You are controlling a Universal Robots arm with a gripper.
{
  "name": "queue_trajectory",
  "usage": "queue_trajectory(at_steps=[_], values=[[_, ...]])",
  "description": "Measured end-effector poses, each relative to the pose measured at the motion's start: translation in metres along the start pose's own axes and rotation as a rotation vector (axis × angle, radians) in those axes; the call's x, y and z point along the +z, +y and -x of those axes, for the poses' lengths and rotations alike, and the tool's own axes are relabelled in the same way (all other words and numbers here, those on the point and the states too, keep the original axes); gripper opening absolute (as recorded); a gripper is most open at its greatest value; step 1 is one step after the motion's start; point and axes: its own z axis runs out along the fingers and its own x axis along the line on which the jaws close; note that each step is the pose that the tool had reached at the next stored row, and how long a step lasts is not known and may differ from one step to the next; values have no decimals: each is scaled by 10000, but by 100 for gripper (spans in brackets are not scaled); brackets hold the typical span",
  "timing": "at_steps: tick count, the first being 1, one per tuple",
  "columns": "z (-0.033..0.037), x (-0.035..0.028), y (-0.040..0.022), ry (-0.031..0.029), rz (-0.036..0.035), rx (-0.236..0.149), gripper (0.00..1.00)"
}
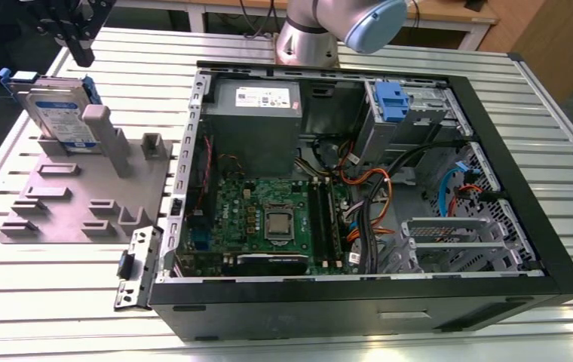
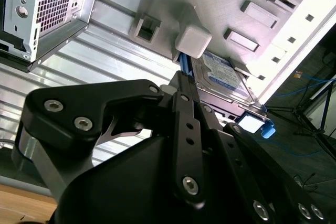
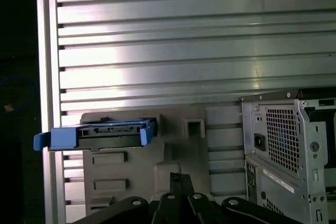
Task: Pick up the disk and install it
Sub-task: 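Reach for the disk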
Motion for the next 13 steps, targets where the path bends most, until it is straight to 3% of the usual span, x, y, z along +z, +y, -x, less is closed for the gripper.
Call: queue_trajectory(at_steps=[7,13], values=[[-52,9,4,0,0,-1,11],[-141,14,12,0,0,0,11]])
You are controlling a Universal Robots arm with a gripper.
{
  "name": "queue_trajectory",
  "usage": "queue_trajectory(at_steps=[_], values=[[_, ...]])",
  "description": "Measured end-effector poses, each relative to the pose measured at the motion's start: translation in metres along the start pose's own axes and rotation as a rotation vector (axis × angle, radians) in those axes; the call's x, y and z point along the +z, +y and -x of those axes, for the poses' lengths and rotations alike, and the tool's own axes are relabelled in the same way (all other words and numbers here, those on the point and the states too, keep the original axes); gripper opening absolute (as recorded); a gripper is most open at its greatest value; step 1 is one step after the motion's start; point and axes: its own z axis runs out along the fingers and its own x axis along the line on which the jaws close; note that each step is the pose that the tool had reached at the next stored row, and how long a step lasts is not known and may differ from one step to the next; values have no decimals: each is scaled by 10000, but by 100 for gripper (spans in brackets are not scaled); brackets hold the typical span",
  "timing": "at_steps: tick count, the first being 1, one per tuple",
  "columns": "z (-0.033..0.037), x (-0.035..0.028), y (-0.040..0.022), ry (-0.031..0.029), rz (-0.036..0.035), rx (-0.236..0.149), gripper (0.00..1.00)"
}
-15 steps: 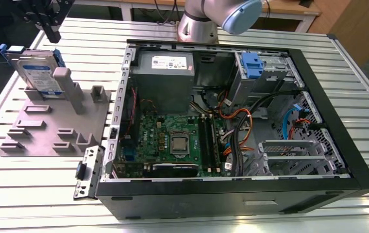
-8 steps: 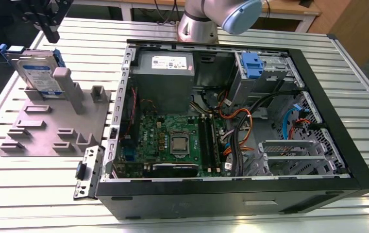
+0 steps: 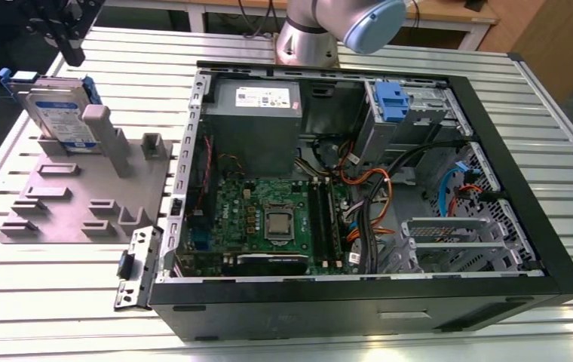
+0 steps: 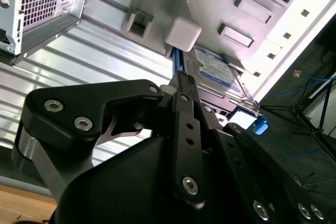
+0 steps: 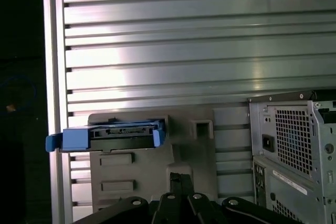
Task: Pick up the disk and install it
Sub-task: 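Reach for the disk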
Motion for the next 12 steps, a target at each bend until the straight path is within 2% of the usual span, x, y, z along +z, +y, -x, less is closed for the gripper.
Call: queue_trajectory(at_steps=[12], values=[[-125,16,25,0,0,-1,11]])
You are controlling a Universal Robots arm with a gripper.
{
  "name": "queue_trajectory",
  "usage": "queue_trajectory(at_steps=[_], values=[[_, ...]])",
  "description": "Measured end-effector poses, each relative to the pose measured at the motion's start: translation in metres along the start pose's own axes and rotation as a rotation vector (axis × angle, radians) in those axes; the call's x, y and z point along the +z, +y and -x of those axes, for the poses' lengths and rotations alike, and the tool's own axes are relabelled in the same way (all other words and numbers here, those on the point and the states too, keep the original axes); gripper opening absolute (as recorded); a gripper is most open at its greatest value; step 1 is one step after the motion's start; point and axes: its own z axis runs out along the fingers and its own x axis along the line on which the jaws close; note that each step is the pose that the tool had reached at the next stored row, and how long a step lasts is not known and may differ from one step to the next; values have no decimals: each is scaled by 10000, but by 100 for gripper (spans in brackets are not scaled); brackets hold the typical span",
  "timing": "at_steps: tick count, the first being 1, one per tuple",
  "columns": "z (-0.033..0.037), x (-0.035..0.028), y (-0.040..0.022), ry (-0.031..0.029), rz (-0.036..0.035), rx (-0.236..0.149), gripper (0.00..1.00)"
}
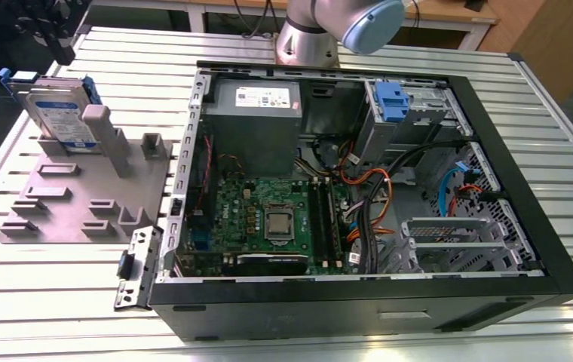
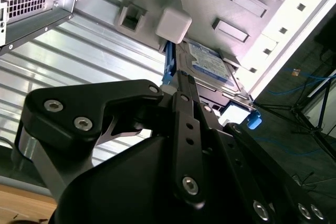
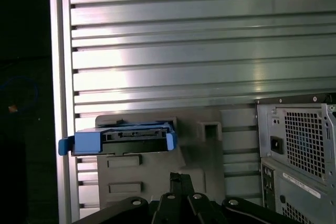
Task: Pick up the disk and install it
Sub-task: 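Reach for the disk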
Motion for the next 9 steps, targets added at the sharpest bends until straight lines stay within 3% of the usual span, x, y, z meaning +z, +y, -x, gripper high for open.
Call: queue_trajectory(at_steps=[9], values=[[-11,5,-1,1,-1,0,11]])
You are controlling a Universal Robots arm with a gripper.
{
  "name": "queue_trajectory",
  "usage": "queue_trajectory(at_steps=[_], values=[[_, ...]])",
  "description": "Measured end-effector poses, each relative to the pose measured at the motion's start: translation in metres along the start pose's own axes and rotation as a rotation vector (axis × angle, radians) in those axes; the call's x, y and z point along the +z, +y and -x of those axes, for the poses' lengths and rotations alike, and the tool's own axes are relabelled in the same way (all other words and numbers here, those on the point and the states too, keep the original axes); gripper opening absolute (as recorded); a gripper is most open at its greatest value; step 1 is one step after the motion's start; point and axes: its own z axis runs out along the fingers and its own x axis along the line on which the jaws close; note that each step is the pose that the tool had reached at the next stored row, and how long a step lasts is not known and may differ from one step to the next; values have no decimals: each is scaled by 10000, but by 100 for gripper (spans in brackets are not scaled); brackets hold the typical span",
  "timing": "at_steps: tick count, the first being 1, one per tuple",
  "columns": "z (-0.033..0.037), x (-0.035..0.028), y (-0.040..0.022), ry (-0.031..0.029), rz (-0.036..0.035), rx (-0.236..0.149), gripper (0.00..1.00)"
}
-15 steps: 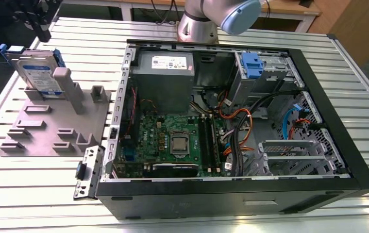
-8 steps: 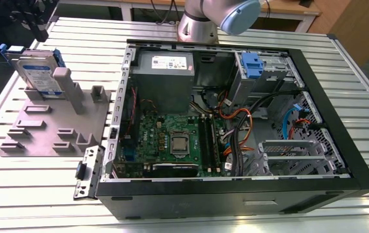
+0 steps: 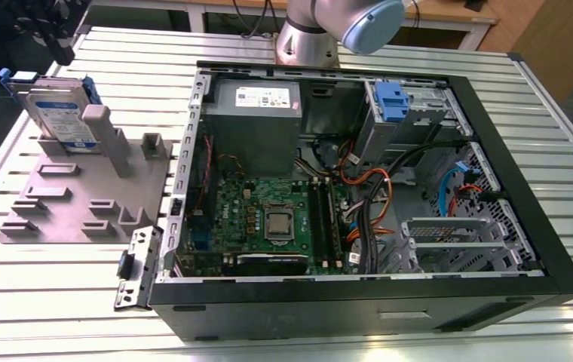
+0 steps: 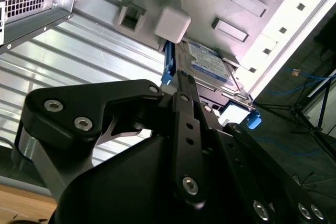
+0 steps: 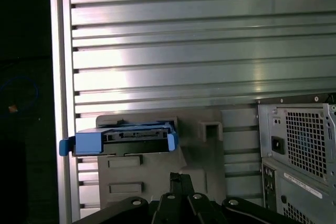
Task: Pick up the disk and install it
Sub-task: 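Reach for the disk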
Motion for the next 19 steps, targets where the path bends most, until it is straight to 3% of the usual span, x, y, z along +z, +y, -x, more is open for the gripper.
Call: queue_trajectory(at_steps=[7,12,19], values=[[-54,6,1,2,0,0,11],[-106,14,43,3,0,0,11],[-262,27,47,2,0,-1,11]])
